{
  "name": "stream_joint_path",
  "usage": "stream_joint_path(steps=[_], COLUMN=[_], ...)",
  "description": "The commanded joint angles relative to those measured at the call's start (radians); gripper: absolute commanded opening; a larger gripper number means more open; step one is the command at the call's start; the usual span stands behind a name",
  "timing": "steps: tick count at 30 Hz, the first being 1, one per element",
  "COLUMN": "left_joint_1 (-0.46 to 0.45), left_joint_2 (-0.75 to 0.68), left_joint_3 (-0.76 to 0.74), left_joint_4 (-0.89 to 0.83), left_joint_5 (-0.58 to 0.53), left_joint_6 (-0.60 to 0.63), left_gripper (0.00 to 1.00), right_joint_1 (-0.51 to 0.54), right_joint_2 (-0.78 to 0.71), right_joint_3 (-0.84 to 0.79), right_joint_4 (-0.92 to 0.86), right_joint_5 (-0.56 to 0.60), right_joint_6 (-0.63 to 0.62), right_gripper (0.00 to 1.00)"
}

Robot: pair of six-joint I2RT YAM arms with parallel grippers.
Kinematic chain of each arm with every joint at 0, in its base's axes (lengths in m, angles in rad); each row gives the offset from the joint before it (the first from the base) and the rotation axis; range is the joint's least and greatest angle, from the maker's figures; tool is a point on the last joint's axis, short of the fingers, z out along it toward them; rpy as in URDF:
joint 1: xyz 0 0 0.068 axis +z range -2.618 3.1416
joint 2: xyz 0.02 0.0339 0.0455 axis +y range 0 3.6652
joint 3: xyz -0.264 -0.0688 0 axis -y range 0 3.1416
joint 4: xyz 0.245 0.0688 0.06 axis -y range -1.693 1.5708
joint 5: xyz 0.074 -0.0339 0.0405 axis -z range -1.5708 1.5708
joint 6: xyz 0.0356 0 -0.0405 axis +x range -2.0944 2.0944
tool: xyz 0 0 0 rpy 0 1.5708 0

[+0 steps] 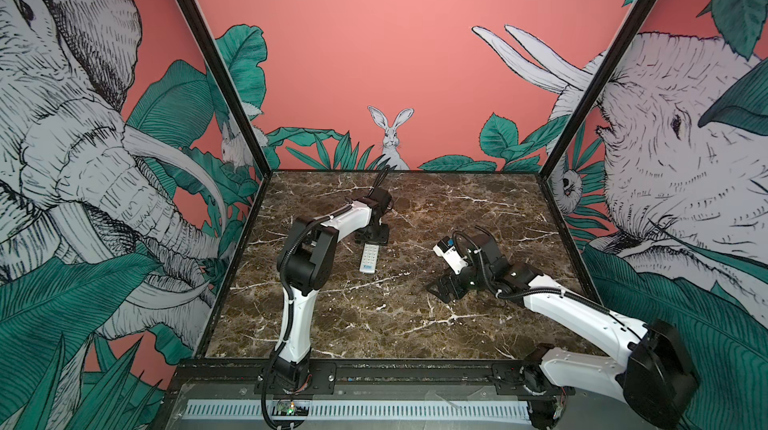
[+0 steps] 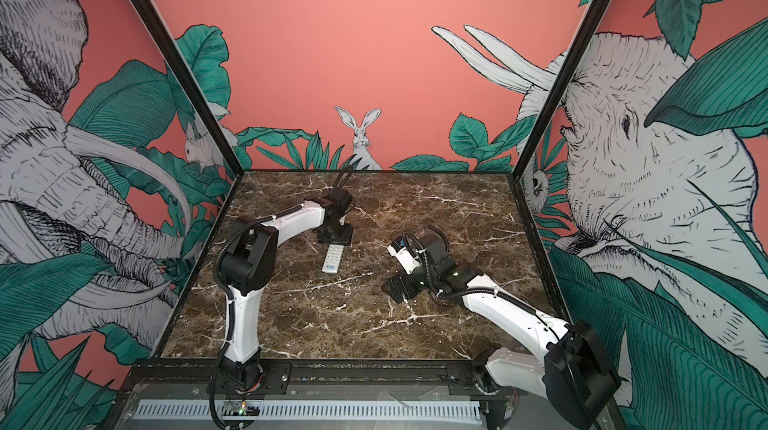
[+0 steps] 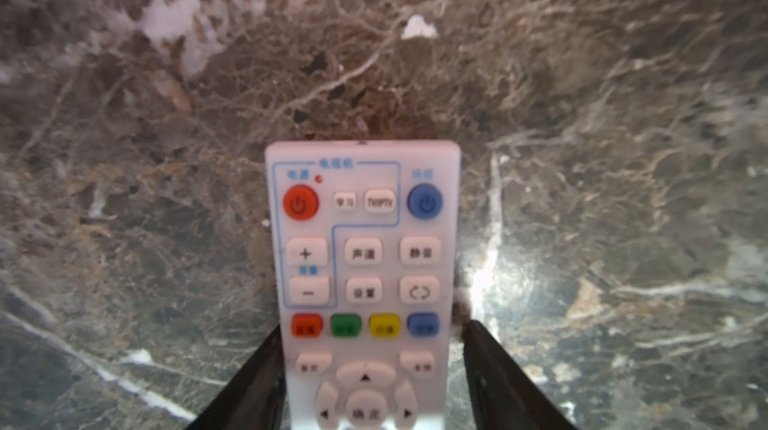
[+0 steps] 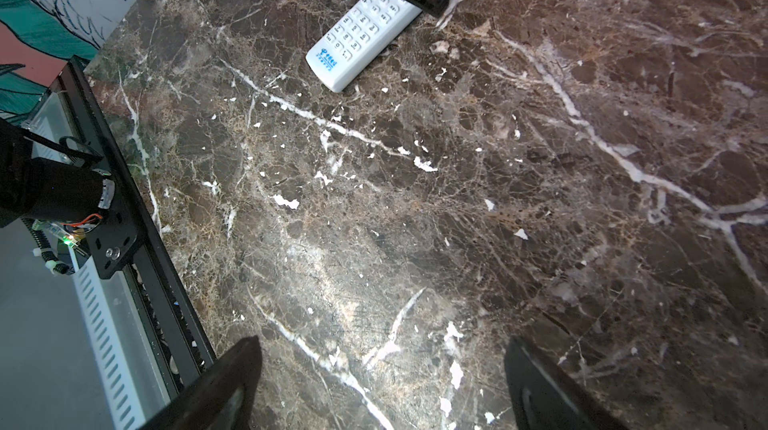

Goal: Load the batteries into the remote control

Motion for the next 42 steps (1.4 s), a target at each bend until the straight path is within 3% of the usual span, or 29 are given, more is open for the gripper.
stream_joint_path(steps=[1,13,15,23,26,30,34,37,42], left_joint_1=[-0.005,0.007,0.019,0.148,0.213,0.257,0.277,0.285,0.334], left_joint_2=[0.016,-0.186,-0.242,-0.54,-0.671,-0.799,-0.833,-0.812,-0.752], left_joint_3=[-0.017,-0.033,-0.052,-0.275,-0.417,-0.578,-0.694,-0.767,-0.856], left_joint_4=[-0.003,0.002,0.016,0.215,0.345,0.499,0.633,0.736,0.867], left_joint_5=[0.017,0.003,-0.005,-0.094,-0.17,-0.364,-0.467,-0.551,-0.528], left_joint_6=[-0.004,0.118,0.151,0.257,0.3,0.392,0.441,0.445,0.414], left_gripper=[0.7,0.9,0.97,0.99,0.99,0.99,0.99,1.0,0.99], right_joint_1=[0.006,0.006,-0.001,-0.094,-0.141,-0.229,-0.338,-0.387,-0.483], right_joint_2=[-0.018,-0.022,-0.02,0.032,0.034,0.042,0.063,0.092,0.165], right_joint_3=[0.001,0.076,0.091,0.133,0.142,0.141,0.115,0.071,0.009], right_joint_4=[-0.014,-0.155,-0.167,-0.132,-0.115,-0.084,0.021,0.126,0.289], right_joint_5=[0.011,0.125,0.152,0.211,0.26,0.32,0.351,0.443,0.448], right_joint_6=[-0.013,-0.111,-0.118,-0.087,-0.094,-0.136,-0.173,-0.226,-0.259], right_gripper=[0.91,0.93,0.94,0.99,1.0,0.99,0.99,1.0,1.0])
